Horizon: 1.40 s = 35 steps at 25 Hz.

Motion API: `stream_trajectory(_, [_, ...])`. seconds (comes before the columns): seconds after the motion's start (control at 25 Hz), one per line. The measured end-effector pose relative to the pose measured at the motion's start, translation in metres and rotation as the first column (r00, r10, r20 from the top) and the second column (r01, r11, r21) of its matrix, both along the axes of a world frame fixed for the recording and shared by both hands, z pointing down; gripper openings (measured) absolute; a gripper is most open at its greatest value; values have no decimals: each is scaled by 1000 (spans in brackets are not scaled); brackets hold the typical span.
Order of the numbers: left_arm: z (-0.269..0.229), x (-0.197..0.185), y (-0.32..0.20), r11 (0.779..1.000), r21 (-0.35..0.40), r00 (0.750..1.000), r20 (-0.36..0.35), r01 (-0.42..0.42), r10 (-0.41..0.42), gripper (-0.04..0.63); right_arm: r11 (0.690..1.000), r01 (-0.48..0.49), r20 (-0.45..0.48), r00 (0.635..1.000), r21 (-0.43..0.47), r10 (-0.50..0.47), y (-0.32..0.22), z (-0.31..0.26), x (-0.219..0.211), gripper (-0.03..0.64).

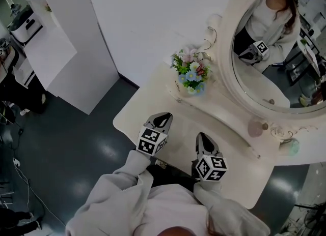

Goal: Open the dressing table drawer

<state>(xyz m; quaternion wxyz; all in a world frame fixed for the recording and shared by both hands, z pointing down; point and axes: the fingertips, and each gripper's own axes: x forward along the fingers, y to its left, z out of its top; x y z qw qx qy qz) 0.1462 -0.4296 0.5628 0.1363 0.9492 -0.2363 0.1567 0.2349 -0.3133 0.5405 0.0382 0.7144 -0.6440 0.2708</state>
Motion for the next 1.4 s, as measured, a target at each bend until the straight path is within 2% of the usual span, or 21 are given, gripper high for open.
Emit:
stream_trajectory(0.24, [19,33,-26,1000,-5,999,34,-22,22,23,1000,-2,10,1000,-27,2,-8,7,4,37])
stream_trajectory(0.4, [32,49,-42,1000,-16,998,67,-16,17,116,999,-11,20,1000,-41,12,-9,10,9,37])
stream_trajectory(0.84, [67,69,-67,998,-41,981,191,49,-41,127,997,-11,46,999,-73,14,-12,19,16,37])
stream_trajectory(1.0, [68,71,-66,999,-21,977,212,34,-29,103,997,-11,59,998,-78,15,-13,22,18,37])
stream_trajectory(1.4, [70,66,-61,1000,-25,974,226,14,-8,101,997,18,74,997,-71,-13,-16,23,9,37])
